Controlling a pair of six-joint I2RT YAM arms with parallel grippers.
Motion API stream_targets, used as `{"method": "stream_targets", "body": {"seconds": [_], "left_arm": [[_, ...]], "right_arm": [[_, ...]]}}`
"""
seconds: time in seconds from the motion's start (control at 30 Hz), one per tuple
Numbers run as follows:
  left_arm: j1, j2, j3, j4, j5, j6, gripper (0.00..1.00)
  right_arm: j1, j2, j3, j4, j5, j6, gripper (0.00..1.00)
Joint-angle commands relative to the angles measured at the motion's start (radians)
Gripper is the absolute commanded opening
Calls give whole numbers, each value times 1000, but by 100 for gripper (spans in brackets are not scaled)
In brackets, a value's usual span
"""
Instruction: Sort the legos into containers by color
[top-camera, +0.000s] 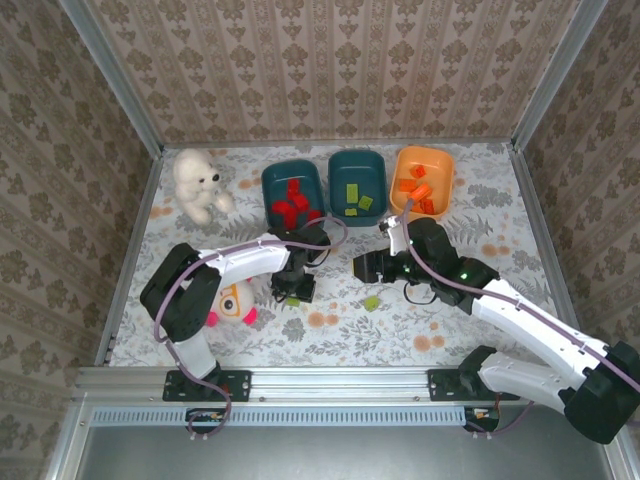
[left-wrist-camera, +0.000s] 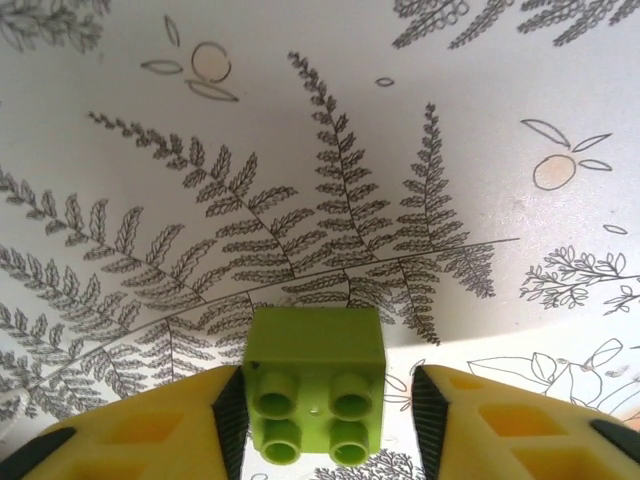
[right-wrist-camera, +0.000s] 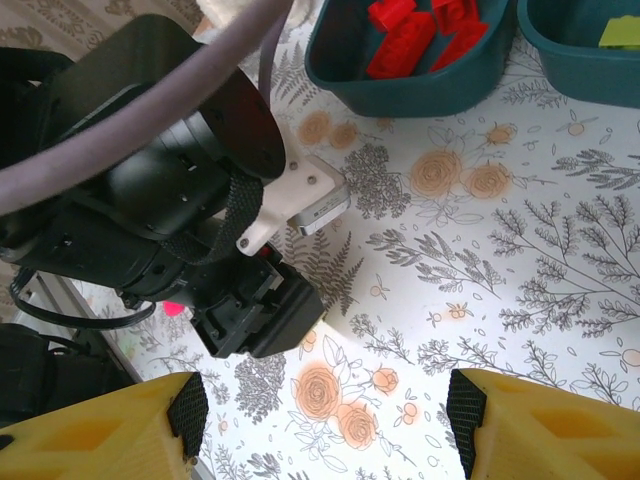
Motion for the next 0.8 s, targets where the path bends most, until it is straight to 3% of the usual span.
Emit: {"method": "stream_targets", "body": {"seconds": [0.0, 0.17, 0.27, 0.33, 0.43, 0.6, 0.77], "left_arm": [[-10, 20, -6, 17, -16, 20, 44], [-12, 24, -8, 24, -30, 26, 44], [-16, 39, -5, 14, -36, 27, 51], [-18, 42, -4, 14, -37, 31, 51], [-21, 37, -5, 22, -34, 31, 44], [-24, 35, -2, 17, -35, 29, 24], [-22, -6, 69, -30, -64, 22, 23]], "right_arm": [[2, 14, 25, -31, -7, -12, 68], [0, 30, 45, -37, -6, -12, 68], [0, 43, 56, -42, -9, -13, 68], [-1, 50, 62, -45, -11, -15, 68], [-3, 57, 68, -48, -10, -18, 68], [-10, 65, 73, -56, -3, -14, 67], [-20, 52, 104, -82, 29, -14, 67]]}}
